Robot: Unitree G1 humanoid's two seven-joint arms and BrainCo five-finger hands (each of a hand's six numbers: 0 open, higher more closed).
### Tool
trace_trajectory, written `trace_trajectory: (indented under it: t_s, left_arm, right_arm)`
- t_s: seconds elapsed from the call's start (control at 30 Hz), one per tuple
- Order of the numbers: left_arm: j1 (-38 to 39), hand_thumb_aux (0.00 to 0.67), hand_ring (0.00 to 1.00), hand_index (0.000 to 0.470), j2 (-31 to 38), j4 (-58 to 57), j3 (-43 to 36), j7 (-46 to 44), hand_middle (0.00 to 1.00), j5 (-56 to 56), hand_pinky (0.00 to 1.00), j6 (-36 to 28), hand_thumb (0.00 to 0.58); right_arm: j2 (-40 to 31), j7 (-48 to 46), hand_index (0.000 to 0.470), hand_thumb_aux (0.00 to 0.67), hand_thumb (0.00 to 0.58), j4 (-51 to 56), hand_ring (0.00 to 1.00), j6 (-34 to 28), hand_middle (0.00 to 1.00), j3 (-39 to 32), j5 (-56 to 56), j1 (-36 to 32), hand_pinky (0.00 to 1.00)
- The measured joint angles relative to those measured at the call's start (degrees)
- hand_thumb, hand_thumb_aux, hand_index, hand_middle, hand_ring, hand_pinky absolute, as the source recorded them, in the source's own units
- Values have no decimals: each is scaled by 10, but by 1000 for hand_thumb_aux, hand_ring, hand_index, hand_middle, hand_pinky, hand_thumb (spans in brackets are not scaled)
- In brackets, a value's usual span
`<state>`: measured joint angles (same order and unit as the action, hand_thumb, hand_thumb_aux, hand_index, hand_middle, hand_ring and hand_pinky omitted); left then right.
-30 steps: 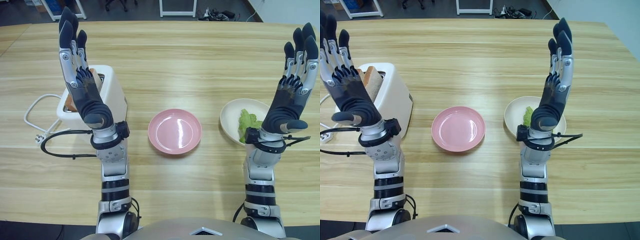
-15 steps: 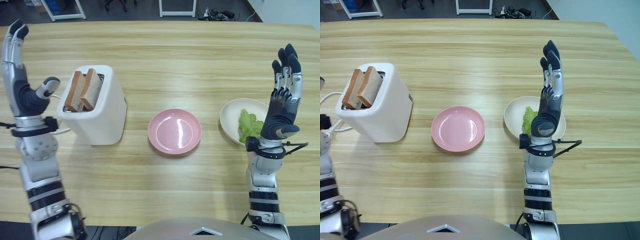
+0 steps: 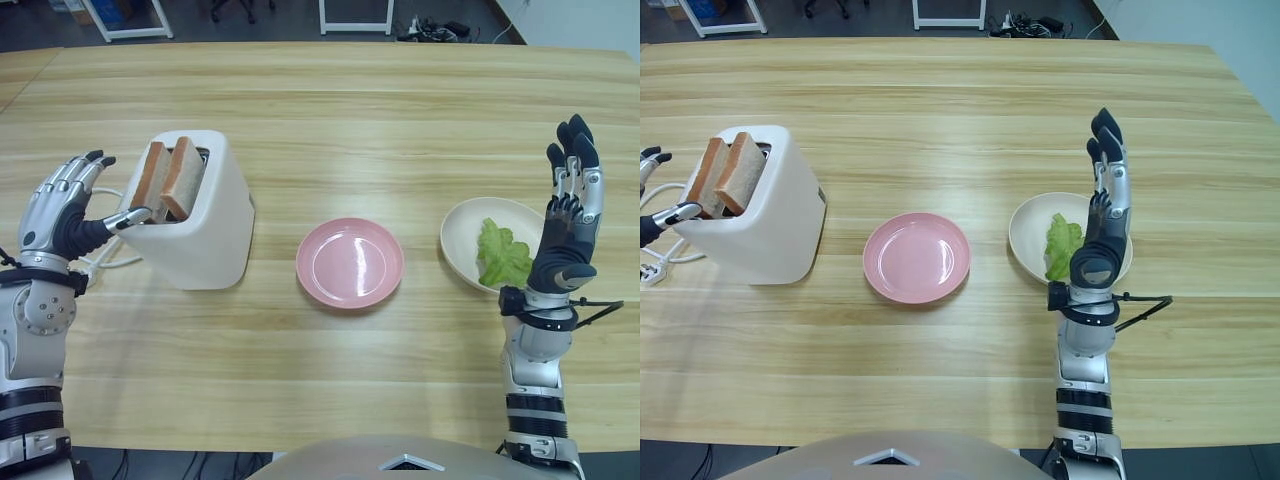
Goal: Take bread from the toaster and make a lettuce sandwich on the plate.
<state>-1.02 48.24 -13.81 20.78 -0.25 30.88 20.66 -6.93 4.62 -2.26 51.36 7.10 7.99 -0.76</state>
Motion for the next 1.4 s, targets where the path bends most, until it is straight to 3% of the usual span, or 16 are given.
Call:
trace_trajectory:
  t_s: [0.3, 0.83, 0.9, 0.93, 1.0, 1.03, 1.1, 1.17, 1.2, 1.4]
  left_arm:
    - [-13, 0, 0, 0, 16, -59, -38, 27, 0, 6, 0, -14, 0]
    - [-16, 0, 0, 0, 18, -39, -87, 25, 0, -1, 0, -27, 0]
    - [-19, 26, 0, 18, 18, -39, -91, 26, 0, -2, 0, -27, 45]
    - [-20, 66, 0, 46, 18, -39, -92, 26, 0, -3, 0, -27, 108]
    - [-24, 100, 0, 70, 18, -41, -93, 28, 0, -6, 0, -29, 160]
    - [-29, 189, 0, 133, 18, -42, -93, 31, 0, -7, 0, -32, 281]
    - [-37, 349, 0, 245, 18, -45, -94, 34, 0, -8, 0, -34, 447]
    - [-42, 518, 0, 363, 18, -45, -94, 36, 0, -18, 0, -31, 550]
    - [-43, 670, 0, 470, 18, -45, -95, 37, 0, -18, 0, -32, 580]
    - [-49, 670, 0, 470, 18, -46, -98, 40, 0, -24, 0, -35, 580]
  right_arm:
    - [0, 1, 0, 0, 0, 0, 0, 2, 0, 4, 0, 4, 0]
    - [0, 1, 0, 0, 0, 0, 0, 3, 0, 14, 0, 9, 0]
    - [0, 1, 0, 0, 0, 0, 0, 4, 0, 14, 0, 10, 0]
    - [0, 1, 0, 0, 0, 0, 0, 4, 0, 14, 0, 10, 0]
    - [0, 1, 0, 0, 0, 0, 0, 5, 0, 16, 0, 10, 0]
    - [0, 1, 0, 0, 0, 0, 0, 5, 0, 17, 0, 11, 0]
    - [0, 1, 0, 0, 0, 1, 0, 6, 0, 18, 0, 12, 0]
    - [0, 1, 0, 0, 0, 2, 0, 7, 0, 18, 0, 12, 0]
    - [0, 1, 0, 0, 0, 3, 0, 8, 0, 19, 0, 13, 0]
    - [0, 1, 0, 0, 0, 3, 0, 8, 0, 20, 0, 14, 0]
